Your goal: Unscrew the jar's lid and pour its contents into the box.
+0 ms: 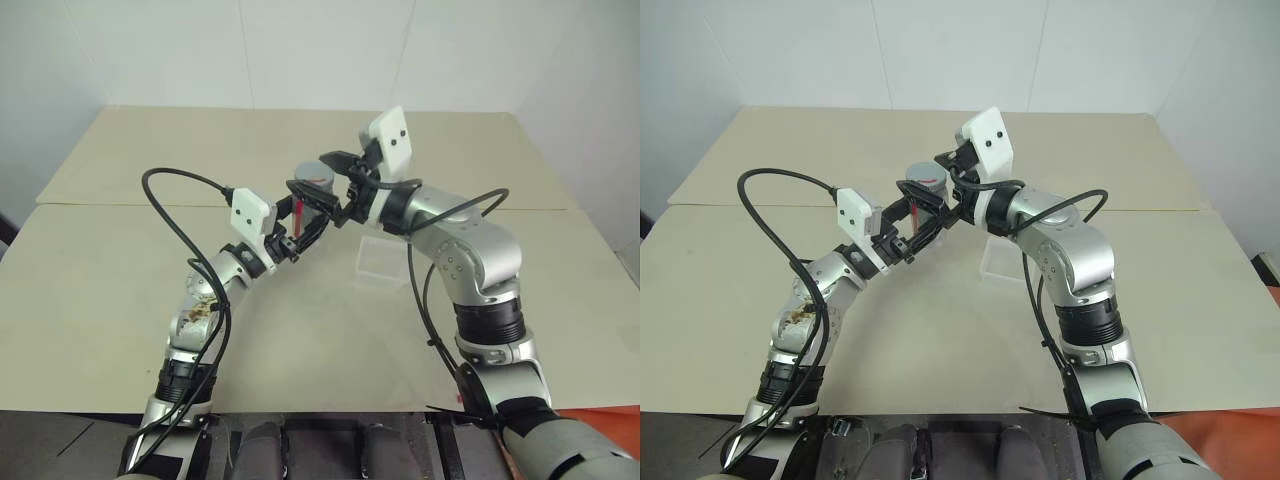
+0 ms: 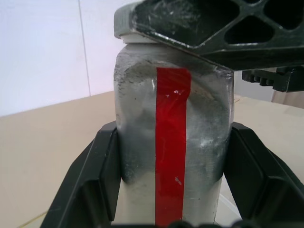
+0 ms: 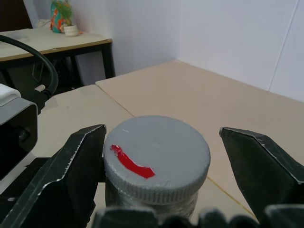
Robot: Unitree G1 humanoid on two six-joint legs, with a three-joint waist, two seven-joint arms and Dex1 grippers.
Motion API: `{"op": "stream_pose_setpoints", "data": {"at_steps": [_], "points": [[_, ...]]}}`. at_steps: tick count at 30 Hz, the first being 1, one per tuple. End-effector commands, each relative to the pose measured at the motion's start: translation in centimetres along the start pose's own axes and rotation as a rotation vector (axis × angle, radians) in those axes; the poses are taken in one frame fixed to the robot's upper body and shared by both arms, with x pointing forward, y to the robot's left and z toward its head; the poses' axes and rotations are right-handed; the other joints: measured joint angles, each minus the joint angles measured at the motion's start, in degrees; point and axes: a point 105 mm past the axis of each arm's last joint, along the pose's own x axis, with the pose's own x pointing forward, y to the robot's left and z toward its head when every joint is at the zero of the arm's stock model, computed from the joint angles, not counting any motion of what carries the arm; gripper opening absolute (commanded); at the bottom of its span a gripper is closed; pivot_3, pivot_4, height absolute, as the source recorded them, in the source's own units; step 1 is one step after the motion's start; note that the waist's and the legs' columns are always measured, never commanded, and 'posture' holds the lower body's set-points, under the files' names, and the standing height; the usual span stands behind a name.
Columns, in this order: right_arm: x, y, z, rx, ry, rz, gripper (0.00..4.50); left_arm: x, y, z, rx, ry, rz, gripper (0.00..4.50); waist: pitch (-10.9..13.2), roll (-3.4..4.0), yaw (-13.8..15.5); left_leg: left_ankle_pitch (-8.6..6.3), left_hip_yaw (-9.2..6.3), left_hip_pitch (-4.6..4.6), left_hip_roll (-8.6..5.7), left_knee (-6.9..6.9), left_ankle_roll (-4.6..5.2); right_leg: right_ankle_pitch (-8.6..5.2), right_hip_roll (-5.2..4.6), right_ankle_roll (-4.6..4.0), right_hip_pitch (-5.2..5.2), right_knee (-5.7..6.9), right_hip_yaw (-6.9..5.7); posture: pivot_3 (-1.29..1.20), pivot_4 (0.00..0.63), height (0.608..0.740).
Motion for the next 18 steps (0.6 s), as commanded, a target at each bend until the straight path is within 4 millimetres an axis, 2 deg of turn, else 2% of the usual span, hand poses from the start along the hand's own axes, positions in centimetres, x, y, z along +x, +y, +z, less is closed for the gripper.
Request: {"op": "stream_pose_setpoints", "data": {"at_steps": [1,2,3,18], "points": [[0.14,0.33,1.89,-0.05,-0.062,0.01,3.2,0.08,-0.42,1.27,0.024,-0.044,-0.024,2.7,0.0,0.0,-0.01,0.0,0.0,0.0,0.0,0.0,0.0,0.0,0.0,0.0,0.0,0.0,0.0,0.0,0.15,0.74],[0.16,0.34,1.93,-0.052,-0.063,0.01,2.85,0.09,-0.4,1.24,0.024,-0.042,-0.024,2.7,0.0,0.0,-0.02,0.0,0.0,0.01,0.0,0.0,0.0,0.0,0.0,0.0,0.0,0.0,0.0,0.0,0.15,0.74],[0.16,0.36,1.95,-0.053,-0.064,0.01,2.78,0.09,-0.39,1.21,0.025,-0.041,-0.023,2.7,0.0,0.0,-0.02,0.0,0.0,0.0,0.0,0.0,0.0,0.0,0.0,0.0,0.0,0.0,0.0,0.0,0.15,0.74],[-0.51,1.02,1.93,-0.058,-0.072,0.071,2.78,-0.21,-0.45,1.34,-0.012,-0.05,-0.073,2.7,0.0,0.0,-0.01,0.0,0.0,0.0,0.0,0.0,0.0,0.0,0.0,0.0,0.0,0.0,0.0,0.0,0.15,0.74]]}}
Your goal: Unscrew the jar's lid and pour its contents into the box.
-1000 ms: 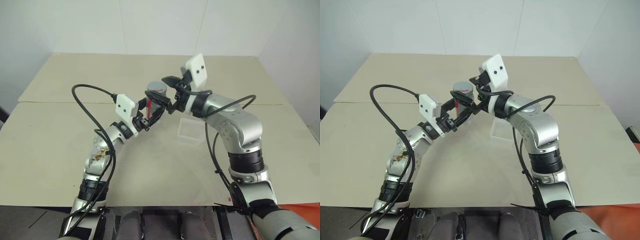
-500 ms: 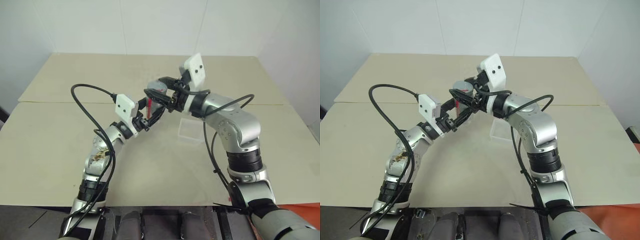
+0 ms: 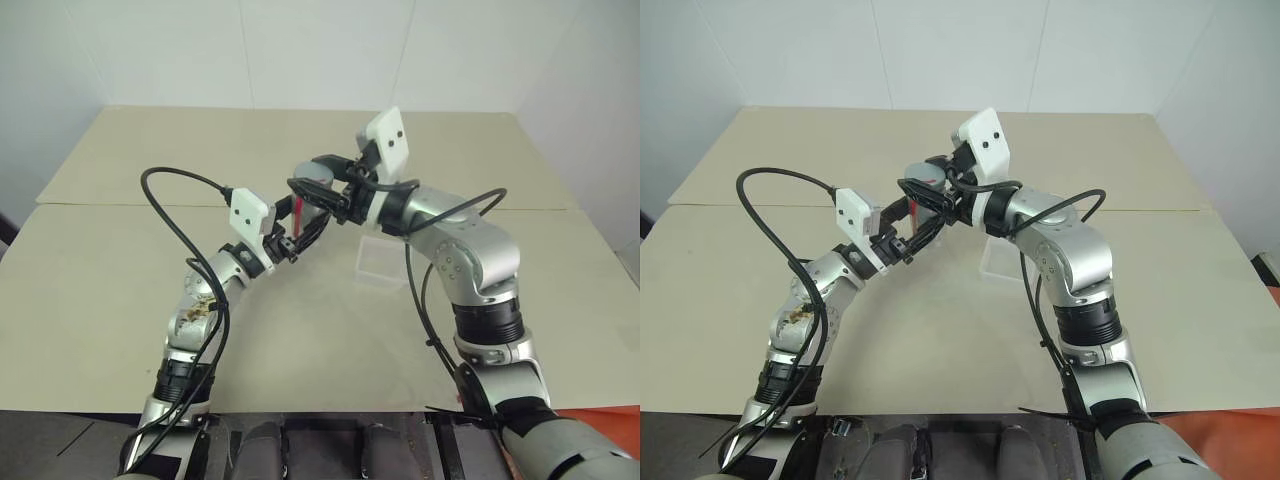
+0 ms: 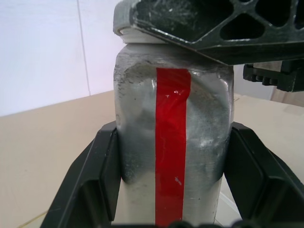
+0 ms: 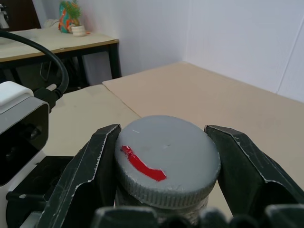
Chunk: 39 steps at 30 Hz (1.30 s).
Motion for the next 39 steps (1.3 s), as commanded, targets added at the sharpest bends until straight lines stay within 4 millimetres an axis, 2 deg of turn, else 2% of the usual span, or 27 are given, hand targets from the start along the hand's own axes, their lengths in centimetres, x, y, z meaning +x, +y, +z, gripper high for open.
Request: {"op": "stream_pose_setpoints", "data": {"at_steps": [1,10,14,21,27,29,33,39], "points": [[-0.5,0.6,1.9,-0.05,-0.071,0.038,2.78,-0.1,-0.5,1.3,-0.01,-0.053,-0.06,2.7,0.0,0.0,-0.01,0.0,0.0,0.0,0.0,0.0,0.0,0.0,0.0,0.0,0.0,0.0,0.0,0.0,0.15,0.74],[-1.4,0.5,3.1,-0.075,-0.094,0.079,2.78,-2.6,-2.0,0.9,-0.12,-0.055,-0.287,2.7,0.02,0.02,-0.05,0.0,-0.01,0.01,0.02,-0.01,0.0,0.0,0.01,0.0,-0.01,0.0,-0.01,0.0,0.15,0.74],[-1.9,0.5,3.5,-0.086,-0.099,0.09,2.78,-3.3,-1.6,0.4,-0.136,-0.025,-0.331,2.7,0.02,0.02,0.02,0.0,-0.03,0.01,0.01,0.0,0.0,0.0,0.0,0.0,-0.01,-0.01,0.01,0.0,0.15,0.74],[-2.6,0.3,4.7,-0.106,-0.124,0.067,2.78,-3.5,-0.9,-0.6,-0.134,0.007,-0.343,2.7,0.02,0.02,0.14,-0.01,0.05,0.0,0.0,0.0,0.01,0.0,0.0,0.0,0.0,-0.02,-0.02,0.0,0.15,0.74],[-4.5,-0.9,5.6,-0.139,-0.141,-0.017,2.78,-3.2,0.2,-0.6,-0.087,0.017,-0.321,2.7,0.02,0.02,0.0,0.0,0.06,0.0,0.01,-0.01,0.0,0.0,0.01,0.0,-0.03,-0.03,0.0,0.0,0.15,0.74],[-5.7,-1.9,5.3,-0.143,-0.122,-0.081,2.78,-3.1,0.8,-0.3,-0.064,0.01,-0.306,2.7,0.02,0.02,0.18,-0.01,0.05,0.0,0.0,-0.01,0.01,0.0,0.0,0.0,-0.02,-0.04,0.01,0.0,0.15,0.74],[-8.4,-3.9,3.2,-0.148,-0.048,-0.246,2.78,-2.5,1.9,1.1,-0.026,-0.03,-0.278,2.7,0.02,0.02,0.81,-0.03,0.11,-0.01,-0.01,0.01,0.05,0.0,-0.03,0.0,0.07,-0.07,-0.05,0.0,0.15,0.74],[-12.5,-7.0,-1.7,-0.11,0.092,-0.572,2.78,-1.4,2.2,3.7,-0.009,-0.115,-0.278,2.7,0.02,0.02,0.89,-0.02,0.17,0.0,-0.02,0.01,0.04,0.0,-0.03,0.0,0.03,-0.1,-0.02,0.0,0.15,0.74]]}}
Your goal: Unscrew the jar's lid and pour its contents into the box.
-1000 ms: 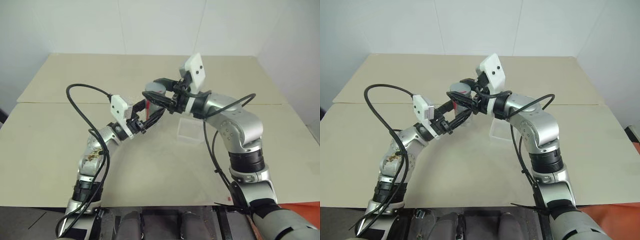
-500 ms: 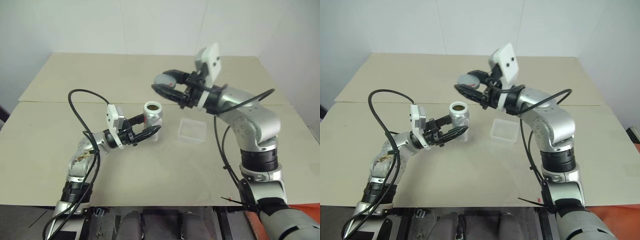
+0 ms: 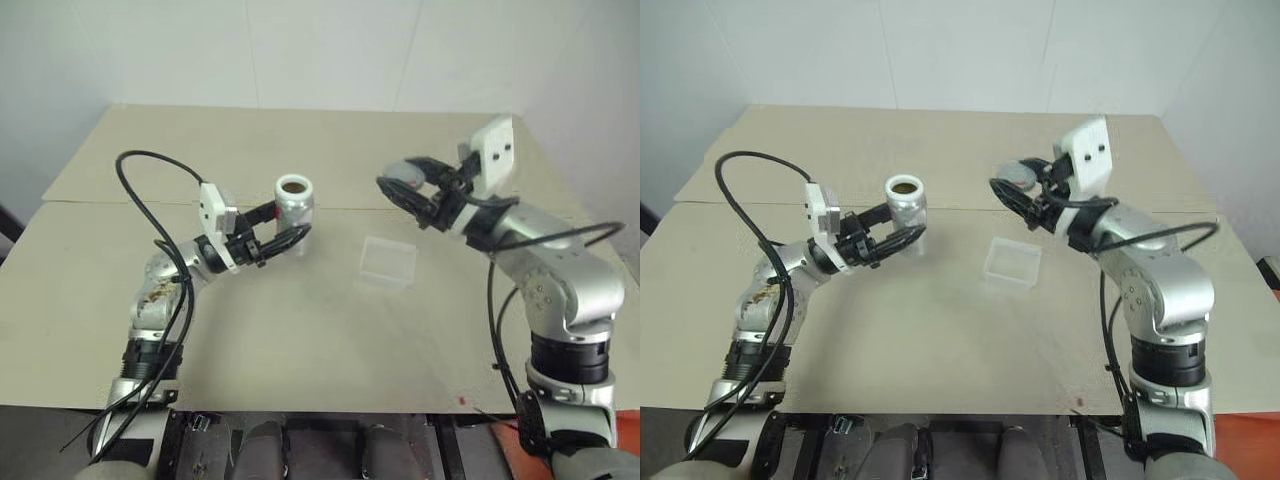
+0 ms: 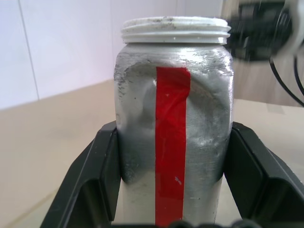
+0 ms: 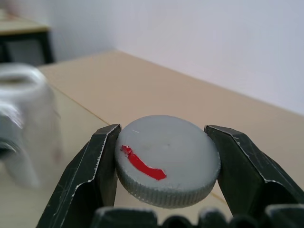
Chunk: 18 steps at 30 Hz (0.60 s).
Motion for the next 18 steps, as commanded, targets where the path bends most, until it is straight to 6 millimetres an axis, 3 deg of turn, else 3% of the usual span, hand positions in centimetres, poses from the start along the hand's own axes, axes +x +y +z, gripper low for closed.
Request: {"op": "stream_pose_setpoints", "data": {"at_steps": [1,10,16,18], "points": [[-1.8,-2.4,-1.1,-0.021,0.022,-0.198,2.78,0.6,0.1,2.8,0.051,-0.089,-0.009,2.7,0.0,0.0,0.0,0.0,0.0,0.0,0.0,0.0,0.0,0.0,0.0,0.0,0.0,-0.02,-0.01,0.0,0.15,0.74],[-5.2,-6.3,-9.9,-0.044,0.323,-0.541,2.78,0.9,-0.9,3.1,0.056,-0.095,-0.038,2.7,0.0,0.0,-0.14,0.01,0.03,0.03,-0.01,0.0,-0.02,0.0,0.01,0.0,-0.02,-0.03,0.08,0.0,0.15,0.74],[-5.9,-7.0,-12.8,-0.021,0.383,-0.631,2.78,0.8,-1.2,2.8,0.048,-0.086,-0.032,2.7,0.0,0.0,-0.41,0.02,0.02,0.04,-0.01,-0.01,-0.03,0.0,0.02,0.0,-0.03,-0.03,0.13,0.0,0.15,0.74],[-5.9,-6.9,-13.2,-0.004,0.388,-0.629,3.52,0.7,-1.3,2.7,0.046,-0.082,-0.028,2.7,0.0,0.0,-0.5,0.02,-0.03,0.04,-0.01,-0.01,-0.03,0.0,0.02,0.0,-0.02,-0.03,0.13,0.0,0.15,0.74]]}}
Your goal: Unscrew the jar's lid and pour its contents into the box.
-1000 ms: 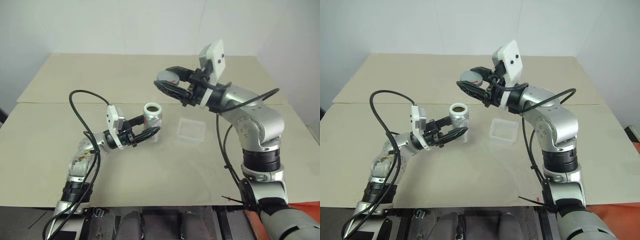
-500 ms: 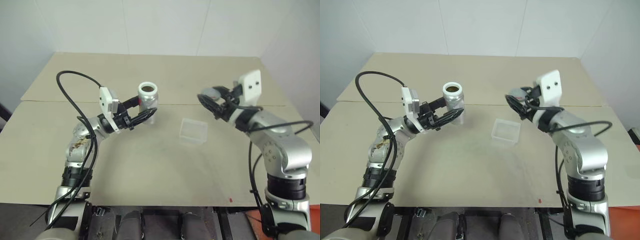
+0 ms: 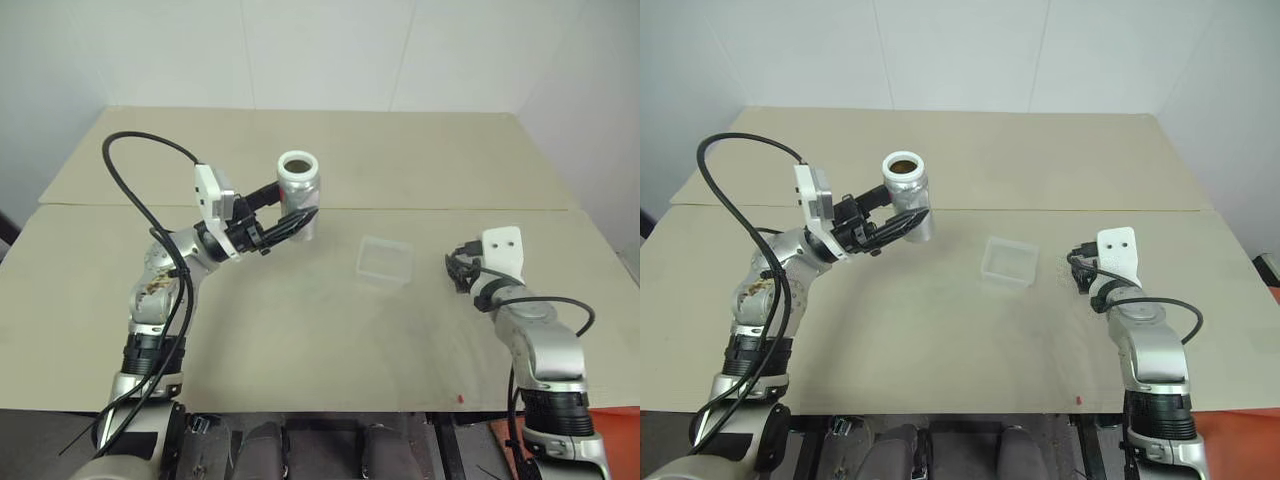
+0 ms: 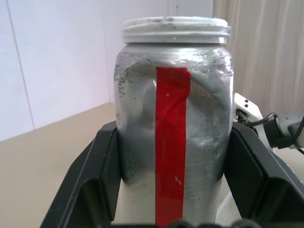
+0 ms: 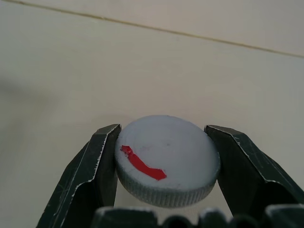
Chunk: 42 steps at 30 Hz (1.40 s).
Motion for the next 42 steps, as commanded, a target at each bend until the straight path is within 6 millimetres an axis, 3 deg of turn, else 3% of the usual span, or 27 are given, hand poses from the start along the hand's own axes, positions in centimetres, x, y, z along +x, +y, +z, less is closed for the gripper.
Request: {"op": "stream_pose_setpoints", "data": {"at_steps": [1,4,11,19,25,33,38,42], "points": [[-0.1,-0.4,0.8,0.006,-0.053,-0.019,3.69,0.3,-0.5,1.1,0.029,-0.024,-0.015,2.7,0.0,0.0,-0.1,0.0,-0.01,0.0,0.0,0.0,0.0,0.0,0.0,0.0,0.0,0.0,0.0,0.0,0.15,0.74],[-0.5,-0.1,0.7,0.013,-0.039,0.017,4.44,0.2,-0.4,0.7,0.04,-0.001,-0.009,2.7,0.0,0.0,-0.09,0.0,-0.09,0.0,0.0,0.0,0.0,0.0,0.0,0.0,0.0,0.01,0.0,0.0,0.15,0.74],[-2.3,0.1,1.6,-0.052,-0.006,0.142,4.44,0.6,0.1,0.6,0.067,0.022,-0.012,2.7,0.0,0.0,-0.02,-0.01,-0.15,0.0,0.0,0.01,0.02,0.0,0.0,0.0,0.01,0.01,0.02,0.0,0.15,0.74],[-5.9,0.4,6.4,-0.193,-0.122,0.39,4.44,1.8,1.7,1.0,0.176,0.057,-0.06,2.7,0.01,0.01,0.48,-0.03,-0.16,0.01,-0.03,0.03,0.04,0.0,0.01,0.0,0.04,-0.03,0.0,0.0,0.15,0.74],[-9.3,1.6,9.6,-0.225,-0.232,0.687,4.44,3.6,3.0,1.6,0.257,0.081,-0.101,2.7,0.02,-0.02,0.89,-0.04,-0.16,0.0,-0.05,0.05,0.07,0.0,0.01,0.0,0.09,-0.09,-0.03,0.0,0.15,0.74],[-12.8,0.8,8.8,-0.335,-0.184,0.938,4.44,3.6,3.6,2.1,0.253,0.105,-0.181,2.7,0.04,-0.05,1.05,-0.06,-0.12,-0.05,-0.05,0.1,0.1,0.01,0.0,0.02,0.13,-0.14,-0.1,0.0,0.15,0.74],[-12.8,-1.0,8.1,-0.369,-0.108,0.939,4.44,3.3,3.8,2.0,0.27,0.151,-0.232,2.7,0.05,-0.06,0.92,-0.05,-0.12,0.01,-0.04,0.13,0.09,0.01,0.01,0.02,0.13,-0.06,-0.08,0.0,0.15,0.74],[-12.8,-1.0,7.9,-0.368,-0.101,0.945,4.44,4.2,4.5,1.9,0.309,0.185,-0.213,2.7,0.05,-0.07,0.95,-0.05,-0.13,0.0,-0.04,0.12,0.08,0.01,0.01,0.02,0.13,-0.07,-0.08,0.0,0.15,0.74]]}}
